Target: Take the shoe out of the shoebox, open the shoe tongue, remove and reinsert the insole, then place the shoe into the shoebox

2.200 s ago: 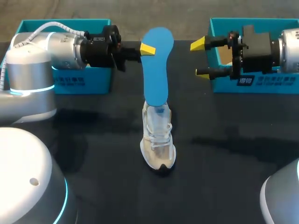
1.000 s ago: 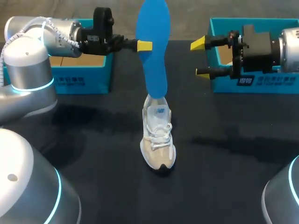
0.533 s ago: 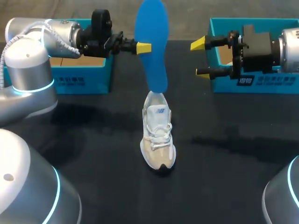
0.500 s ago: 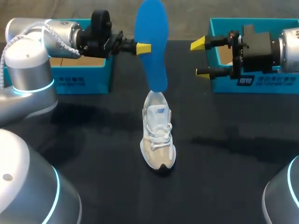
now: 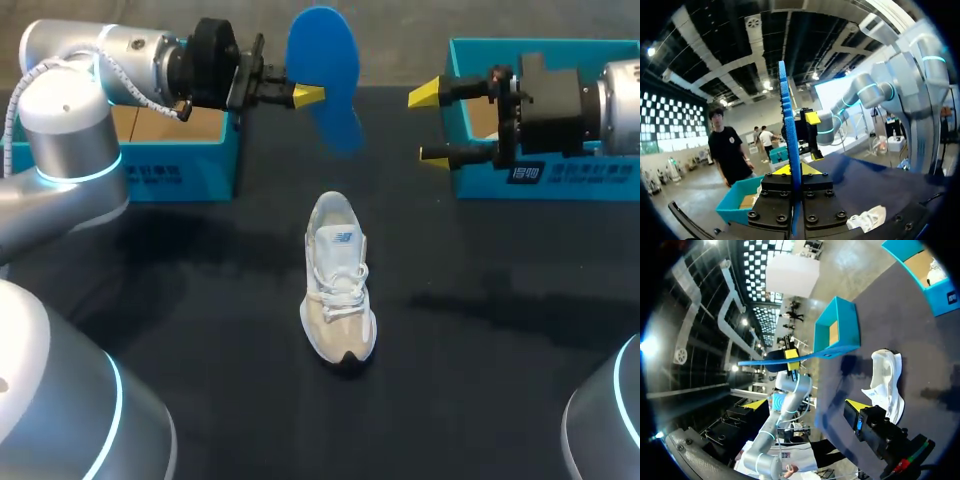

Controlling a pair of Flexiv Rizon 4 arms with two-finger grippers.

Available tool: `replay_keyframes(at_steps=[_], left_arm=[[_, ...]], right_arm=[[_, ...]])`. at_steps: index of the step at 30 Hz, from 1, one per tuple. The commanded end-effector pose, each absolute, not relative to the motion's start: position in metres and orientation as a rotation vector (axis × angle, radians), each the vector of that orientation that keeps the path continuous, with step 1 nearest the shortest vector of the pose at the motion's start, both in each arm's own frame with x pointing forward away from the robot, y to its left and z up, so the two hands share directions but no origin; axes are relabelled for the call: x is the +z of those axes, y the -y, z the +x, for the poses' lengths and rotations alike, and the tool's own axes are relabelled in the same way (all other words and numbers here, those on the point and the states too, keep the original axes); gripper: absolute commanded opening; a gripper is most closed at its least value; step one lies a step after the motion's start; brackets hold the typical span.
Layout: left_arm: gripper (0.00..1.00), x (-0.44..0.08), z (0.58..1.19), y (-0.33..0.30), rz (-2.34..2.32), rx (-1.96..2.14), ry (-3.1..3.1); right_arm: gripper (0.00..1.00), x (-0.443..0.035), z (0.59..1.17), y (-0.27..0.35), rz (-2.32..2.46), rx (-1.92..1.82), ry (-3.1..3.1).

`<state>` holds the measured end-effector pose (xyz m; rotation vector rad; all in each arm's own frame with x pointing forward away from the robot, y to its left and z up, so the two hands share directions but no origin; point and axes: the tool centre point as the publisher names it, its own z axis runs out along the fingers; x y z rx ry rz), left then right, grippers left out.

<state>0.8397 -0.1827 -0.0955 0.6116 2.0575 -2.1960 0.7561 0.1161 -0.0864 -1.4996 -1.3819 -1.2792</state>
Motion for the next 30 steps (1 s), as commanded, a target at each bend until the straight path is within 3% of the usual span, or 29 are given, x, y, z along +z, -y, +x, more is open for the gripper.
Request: replay_keyframes(at_steps=[1, 15, 30], left_arm=[[0.0, -0.0974, 0.8419, 0.1837, 1.221, -1.642, -1.355], [0.0, -0.0974, 0.8419, 0.1837, 1.221, -1.642, -1.355], [0.0, -0.1052, 0.8401, 0.1857, 1.355, -1.221, -1.086]], right_arm=[[1.0, -0.087, 0.7569, -0.1186, -1.502, -1.28, 1.382], [1.0, -0.087, 0.7569, -0.1186, -1.502, -1.28, 1.382], [1.0, -0.087, 0.7569, -0.1186, -1.502, -1.28, 1.382]])
